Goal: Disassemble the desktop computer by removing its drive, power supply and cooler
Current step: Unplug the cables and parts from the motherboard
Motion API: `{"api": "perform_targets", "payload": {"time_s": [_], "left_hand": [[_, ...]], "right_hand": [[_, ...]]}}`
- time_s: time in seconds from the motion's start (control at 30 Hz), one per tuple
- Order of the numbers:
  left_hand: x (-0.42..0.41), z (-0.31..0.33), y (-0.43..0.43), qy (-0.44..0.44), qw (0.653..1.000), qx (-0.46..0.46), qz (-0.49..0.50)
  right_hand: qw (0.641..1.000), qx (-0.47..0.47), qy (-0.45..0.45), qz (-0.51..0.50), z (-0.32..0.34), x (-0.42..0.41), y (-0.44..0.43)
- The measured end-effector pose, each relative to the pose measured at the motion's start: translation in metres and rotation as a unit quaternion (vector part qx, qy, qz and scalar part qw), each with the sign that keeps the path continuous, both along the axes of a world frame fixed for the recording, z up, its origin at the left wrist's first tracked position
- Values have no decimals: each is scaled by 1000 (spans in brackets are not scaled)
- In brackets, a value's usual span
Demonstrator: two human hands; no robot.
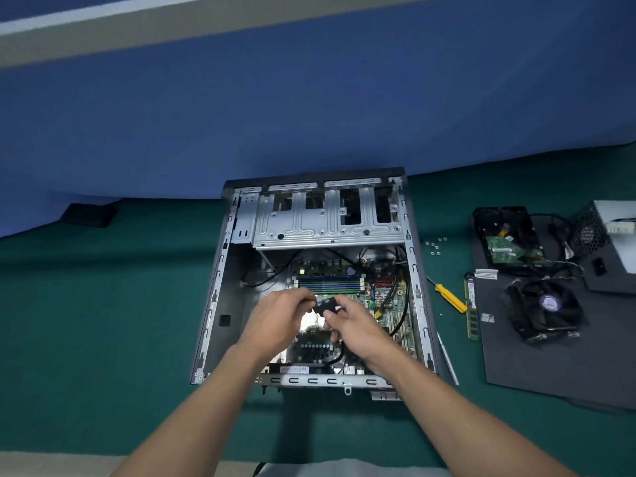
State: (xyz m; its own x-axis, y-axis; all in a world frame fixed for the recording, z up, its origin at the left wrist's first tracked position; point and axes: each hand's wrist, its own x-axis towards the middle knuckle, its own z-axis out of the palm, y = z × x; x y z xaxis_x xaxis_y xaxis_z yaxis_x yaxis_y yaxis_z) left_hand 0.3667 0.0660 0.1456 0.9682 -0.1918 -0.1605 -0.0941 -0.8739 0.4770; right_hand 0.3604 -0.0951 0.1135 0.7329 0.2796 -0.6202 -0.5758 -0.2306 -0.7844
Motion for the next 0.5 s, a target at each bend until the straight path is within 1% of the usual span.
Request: {"api": "perform_targets", "payload": {"time_s": [0.07, 0.13, 0.2, 0.27, 0.37, 0.43, 0.5], "left_hand": [[0, 0, 3, -20, 994, 86, -71], [-1, -2, 7, -42, 979, 150, -133], [1, -1, 10, -49, 967, 184, -171], [4, -3, 13, -35, 962, 197, -186], [9, -5, 11, 28, 967, 193, -165], [13, -5, 8, 95, 976, 165, -110], [16, -3, 3, 130, 982, 128, -57]], "right_hand": [[1000, 3, -2, 0, 0, 0, 0], [1000, 1, -2, -1, 1, -1, 0], [1000, 0, 4, 3, 2, -1, 1], [1000, 2, 4, 7, 4, -1, 1], [1000, -5, 1, 15, 4, 0, 3], [1000, -6, 0, 18, 5, 0, 4], [1000, -1, -1, 21, 5, 1, 4]]}}
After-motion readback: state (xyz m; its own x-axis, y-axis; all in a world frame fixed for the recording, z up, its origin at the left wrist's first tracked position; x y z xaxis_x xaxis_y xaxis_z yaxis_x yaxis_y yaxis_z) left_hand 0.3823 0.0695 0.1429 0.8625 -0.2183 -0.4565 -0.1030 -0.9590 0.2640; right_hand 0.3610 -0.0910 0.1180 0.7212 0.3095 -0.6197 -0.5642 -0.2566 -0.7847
